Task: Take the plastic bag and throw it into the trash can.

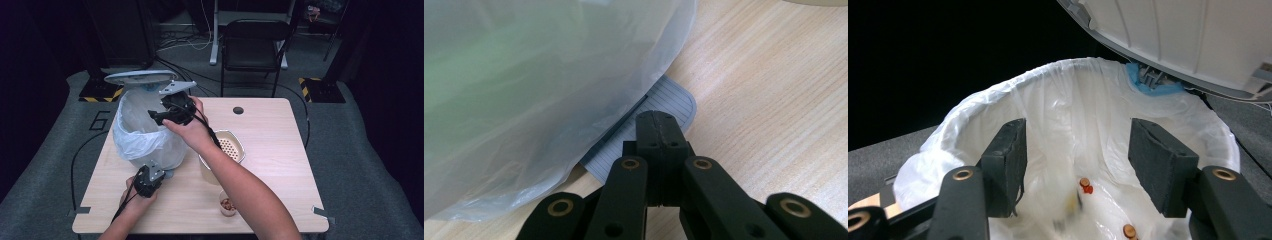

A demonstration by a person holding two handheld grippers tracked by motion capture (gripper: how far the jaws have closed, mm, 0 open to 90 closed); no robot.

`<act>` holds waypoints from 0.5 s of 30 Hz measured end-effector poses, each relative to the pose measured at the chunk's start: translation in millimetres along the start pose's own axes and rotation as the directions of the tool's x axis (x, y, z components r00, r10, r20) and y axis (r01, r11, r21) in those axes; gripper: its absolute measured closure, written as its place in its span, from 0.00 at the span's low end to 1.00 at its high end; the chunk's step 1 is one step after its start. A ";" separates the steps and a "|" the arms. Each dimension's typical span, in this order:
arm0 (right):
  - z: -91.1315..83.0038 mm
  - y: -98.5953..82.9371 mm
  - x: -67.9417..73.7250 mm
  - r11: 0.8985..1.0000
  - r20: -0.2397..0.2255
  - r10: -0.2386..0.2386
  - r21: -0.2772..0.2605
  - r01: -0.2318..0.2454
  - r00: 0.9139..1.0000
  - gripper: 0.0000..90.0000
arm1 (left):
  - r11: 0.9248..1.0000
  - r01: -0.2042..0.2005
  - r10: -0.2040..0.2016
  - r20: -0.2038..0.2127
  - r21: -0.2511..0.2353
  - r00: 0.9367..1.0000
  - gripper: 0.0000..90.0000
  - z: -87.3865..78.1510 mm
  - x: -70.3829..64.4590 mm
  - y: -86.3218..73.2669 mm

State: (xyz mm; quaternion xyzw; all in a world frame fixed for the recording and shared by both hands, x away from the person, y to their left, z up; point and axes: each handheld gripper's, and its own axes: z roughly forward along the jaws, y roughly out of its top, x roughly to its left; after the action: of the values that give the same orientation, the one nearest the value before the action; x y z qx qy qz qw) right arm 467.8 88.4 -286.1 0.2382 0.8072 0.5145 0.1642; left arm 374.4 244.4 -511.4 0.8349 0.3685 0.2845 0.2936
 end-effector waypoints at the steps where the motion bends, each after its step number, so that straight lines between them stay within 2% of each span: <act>1: -3.0 -0.3 -0.1 1.000 -0.002 -0.008 0.002 0.008 1.000 0.45 | 1.000 -0.004 0.004 -0.007 0.004 1.000 1.00 -0.5 0.2 0.1; 6: -17.6 -0.8 -1.8 1.000 -0.012 -0.006 -0.011 0.006 1.000 0.45 | 1.000 -0.005 0.005 -0.006 0.008 1.000 1.00 -0.8 0.2 0.2; 7: -19.5 -1.3 -2.6 1.000 -0.012 -0.006 -0.013 0.006 1.000 0.45 | 1.000 -0.009 0.008 0.016 0.023 1.000 1.00 -1.8 1.4 0.8; 10: -24.3 -3.5 -4.8 1.000 -0.010 -0.010 -0.006 0.010 1.000 0.45 | 1.000 -0.005 0.005 0.005 0.010 1.000 1.00 -1.0 0.8 0.3; 13: -30.7 -6.5 -6.8 1.000 -0.009 -0.006 -0.012 0.006 1.000 0.45 | 1.000 -0.003 0.003 0.017 0.011 1.000 1.00 -0.8 1.3 0.3; 15: -35.9 -8.3 -7.7 1.000 -0.006 -0.007 -0.011 0.007 1.000 0.45 | 1.000 -0.006 0.006 0.005 0.009 1.000 1.00 -1.0 1.2 0.3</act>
State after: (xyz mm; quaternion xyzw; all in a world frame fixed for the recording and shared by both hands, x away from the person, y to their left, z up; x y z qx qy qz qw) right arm 454.0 54.1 -278.6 0.2328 0.8058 0.5189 0.1650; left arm 374.5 245.4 -510.3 0.8381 0.3667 0.2814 0.2899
